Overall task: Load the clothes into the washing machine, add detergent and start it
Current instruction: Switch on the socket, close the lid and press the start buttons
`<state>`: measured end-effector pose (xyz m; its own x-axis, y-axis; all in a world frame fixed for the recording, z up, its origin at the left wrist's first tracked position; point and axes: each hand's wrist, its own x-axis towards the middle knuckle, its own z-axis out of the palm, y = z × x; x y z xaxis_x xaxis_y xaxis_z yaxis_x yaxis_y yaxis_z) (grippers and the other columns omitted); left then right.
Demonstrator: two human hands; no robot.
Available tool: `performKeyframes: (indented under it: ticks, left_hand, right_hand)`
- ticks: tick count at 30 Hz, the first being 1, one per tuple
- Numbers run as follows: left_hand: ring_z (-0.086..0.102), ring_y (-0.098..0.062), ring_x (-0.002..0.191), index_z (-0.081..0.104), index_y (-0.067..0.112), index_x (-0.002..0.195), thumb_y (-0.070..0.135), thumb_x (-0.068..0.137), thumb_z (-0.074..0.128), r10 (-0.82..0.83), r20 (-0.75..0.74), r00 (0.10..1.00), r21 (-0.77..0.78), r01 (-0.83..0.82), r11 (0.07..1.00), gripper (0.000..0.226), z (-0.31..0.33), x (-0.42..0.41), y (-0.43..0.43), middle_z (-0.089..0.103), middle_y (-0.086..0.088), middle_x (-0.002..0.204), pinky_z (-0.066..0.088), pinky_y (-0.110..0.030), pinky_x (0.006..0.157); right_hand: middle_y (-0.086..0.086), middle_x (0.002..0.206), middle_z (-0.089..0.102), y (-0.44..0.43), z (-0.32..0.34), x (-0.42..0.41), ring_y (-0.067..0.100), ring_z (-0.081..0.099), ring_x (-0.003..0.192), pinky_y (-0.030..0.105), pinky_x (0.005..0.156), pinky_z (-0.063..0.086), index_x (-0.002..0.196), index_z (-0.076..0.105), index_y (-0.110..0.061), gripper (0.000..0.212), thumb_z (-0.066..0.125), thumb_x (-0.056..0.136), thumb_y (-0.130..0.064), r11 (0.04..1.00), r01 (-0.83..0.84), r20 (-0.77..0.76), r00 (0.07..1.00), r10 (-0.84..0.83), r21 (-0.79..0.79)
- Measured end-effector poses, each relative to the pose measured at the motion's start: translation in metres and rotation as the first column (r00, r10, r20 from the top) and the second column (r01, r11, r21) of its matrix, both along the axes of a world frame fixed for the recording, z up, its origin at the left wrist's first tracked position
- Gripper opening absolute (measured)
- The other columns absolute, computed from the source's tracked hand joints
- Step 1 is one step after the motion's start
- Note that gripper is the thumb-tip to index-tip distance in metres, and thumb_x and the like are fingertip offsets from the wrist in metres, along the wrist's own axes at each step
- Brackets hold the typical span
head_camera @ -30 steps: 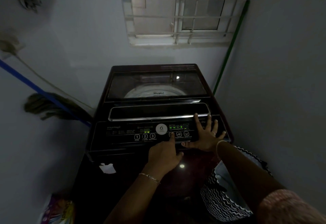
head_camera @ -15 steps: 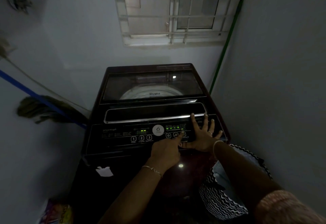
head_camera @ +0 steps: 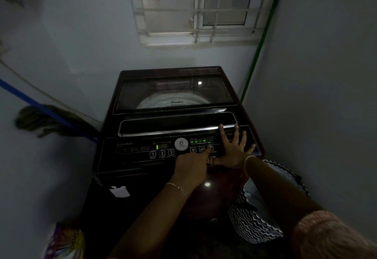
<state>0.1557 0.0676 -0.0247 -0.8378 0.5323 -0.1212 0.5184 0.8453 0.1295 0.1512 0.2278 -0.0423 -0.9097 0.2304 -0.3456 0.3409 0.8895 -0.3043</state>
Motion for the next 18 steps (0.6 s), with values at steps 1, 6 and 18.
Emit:
performKeyframes:
  ticks: [1, 6, 18]
  left_hand:
    - [0.061, -0.025, 0.101, 0.009, 0.035, 0.152, 0.02, 0.096, 0.046, 0.0, -0.008, 1.0, -0.008, 0.0, 1.0, 0.069, 0.0005, 0.0005, 0.0007, 0.065, -0.007, 0.111, 0.044, -0.032, 0.078]
    - [0.062, -0.025, 0.1, 0.01, 0.031, 0.153, 0.018, 0.097, 0.043, 0.003, -0.017, 1.0, -0.049, -0.004, 0.999, 0.066, 0.0022, 0.0007, 0.0057, 0.065, -0.007, 0.109, 0.045, -0.034, 0.079]
    - [0.061, -0.025, 0.102, 0.009, 0.031, 0.153, 0.02, 0.098, 0.041, -0.008, -0.013, 1.0, -0.085, 0.007, 0.996, 0.065, 0.004, -0.0004, 0.0065, 0.064, -0.008, 0.113, 0.045, -0.034, 0.078]
  right_hand:
    - [0.009, 0.149, -0.041, -0.0001, -0.0004, -0.0001, 0.04, -0.03, 0.139, 0.071, 0.105, -0.005, 0.139, -0.028, -0.051, 0.129, 0.068, 0.056, -0.077, 1.0, -0.001, -0.002, 1.0, 0.001, 0.004]
    - [0.01, 0.149, -0.041, -0.0008, -0.0004, -0.0004, 0.04, -0.03, 0.139, 0.071, 0.105, -0.004, 0.139, -0.028, -0.05, 0.129, 0.068, 0.057, -0.075, 1.0, 0.0, 0.0, 1.0, 0.0, 0.015]
    - [0.009, 0.149, -0.042, -0.0022, -0.0002, -0.0003, 0.039, -0.03, 0.139, 0.07, 0.105, -0.005, 0.14, -0.027, -0.049, 0.129, 0.068, 0.058, -0.076, 1.0, 0.007, -0.002, 1.0, -0.007, 0.023]
